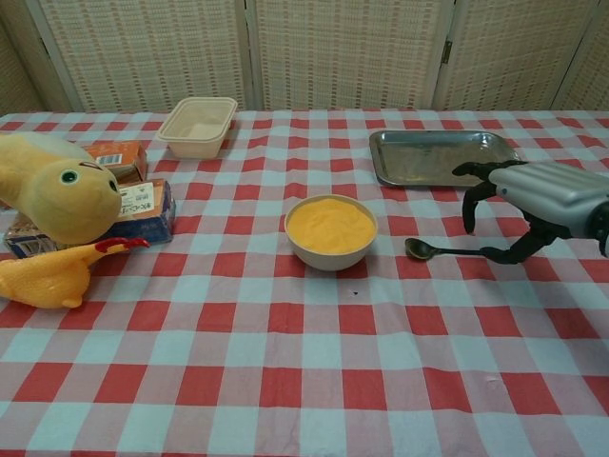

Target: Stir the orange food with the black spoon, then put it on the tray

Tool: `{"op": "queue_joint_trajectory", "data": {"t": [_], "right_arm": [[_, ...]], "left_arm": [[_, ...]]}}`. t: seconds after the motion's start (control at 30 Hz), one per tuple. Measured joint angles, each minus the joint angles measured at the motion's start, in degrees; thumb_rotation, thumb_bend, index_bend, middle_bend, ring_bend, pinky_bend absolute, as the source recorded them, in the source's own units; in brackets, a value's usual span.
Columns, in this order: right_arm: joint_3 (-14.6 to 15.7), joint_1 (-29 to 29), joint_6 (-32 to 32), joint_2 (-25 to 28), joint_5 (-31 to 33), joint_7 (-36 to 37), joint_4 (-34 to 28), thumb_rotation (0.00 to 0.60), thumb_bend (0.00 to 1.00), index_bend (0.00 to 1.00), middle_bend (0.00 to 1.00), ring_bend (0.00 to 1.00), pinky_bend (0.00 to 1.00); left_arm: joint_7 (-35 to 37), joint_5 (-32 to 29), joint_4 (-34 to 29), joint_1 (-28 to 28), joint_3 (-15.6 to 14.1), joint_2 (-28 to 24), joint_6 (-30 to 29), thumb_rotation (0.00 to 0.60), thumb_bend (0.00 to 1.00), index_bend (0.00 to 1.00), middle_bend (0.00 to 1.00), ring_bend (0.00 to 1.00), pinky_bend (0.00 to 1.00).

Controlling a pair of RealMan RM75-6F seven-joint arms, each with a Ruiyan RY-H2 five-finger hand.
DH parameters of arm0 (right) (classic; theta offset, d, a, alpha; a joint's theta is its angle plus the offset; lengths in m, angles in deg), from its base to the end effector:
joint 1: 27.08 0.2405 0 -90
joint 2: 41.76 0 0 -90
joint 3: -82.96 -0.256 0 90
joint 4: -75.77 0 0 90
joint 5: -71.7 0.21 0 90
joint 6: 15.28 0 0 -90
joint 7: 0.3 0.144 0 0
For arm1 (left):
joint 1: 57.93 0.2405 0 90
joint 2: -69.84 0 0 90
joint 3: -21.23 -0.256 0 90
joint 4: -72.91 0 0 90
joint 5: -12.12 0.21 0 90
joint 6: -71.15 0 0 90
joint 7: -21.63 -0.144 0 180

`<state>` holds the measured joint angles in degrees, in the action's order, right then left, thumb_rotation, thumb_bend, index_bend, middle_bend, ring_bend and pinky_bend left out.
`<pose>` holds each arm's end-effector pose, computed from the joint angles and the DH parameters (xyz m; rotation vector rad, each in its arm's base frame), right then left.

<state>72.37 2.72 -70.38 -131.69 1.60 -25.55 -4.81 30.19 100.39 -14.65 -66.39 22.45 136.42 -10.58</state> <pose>-0.2184 -0.3105 -0.0157 1.8129 -0.9003 0.7455 -0.3128 0.1955 0.1393 -1.4597 -1.0003 -0.9928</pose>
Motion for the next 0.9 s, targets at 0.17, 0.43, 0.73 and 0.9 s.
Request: {"op": "queue_joint_trajectory", "data": {"t": [0.17,0.43,0.73,0.9], "right_arm": [[-0.3,2.1,1.0,-4.4,2.4,-1.2,4.8,0.600,0.27,0.50,0.00,0.00,0.00],[-0.9,4.5,1.4,-7.5,4.1,-1.1,9.4,0.600,0.32,0.52,0.00,0.00,0.00],[-0.9,6.4,2.2,-8.9,5.7,-1.7,11.3,0.600,0.37,0.52,0.00,0.00,0.00],[-0.3,6.5,1.8,-9.0,5.8,-1.9,11.4,0.600,0.37,0.51,0.00,0.00,0.00]], "left_arm": [[0.6,-1.2,-0.3,-0.2,0.0,-0.6,1.1,0.600,0.45,0.00,0.00,0.00,0.08],[1.4,-1.4,-0.8,-0.3,-0.1,-1.7,1.6,0.600,0.45,0.00,0.00,0.00,0.08],[1.4,-1.6,-1.2,-0.3,-0.1,-2.2,1.6,0.600,0.45,0.00,0.00,0.00,0.08],[1.3,-1.6,-1.2,-0.4,-0.2,-2.3,1.9,0.600,0.45,0.00,0.00,0.00,0.08]]}}
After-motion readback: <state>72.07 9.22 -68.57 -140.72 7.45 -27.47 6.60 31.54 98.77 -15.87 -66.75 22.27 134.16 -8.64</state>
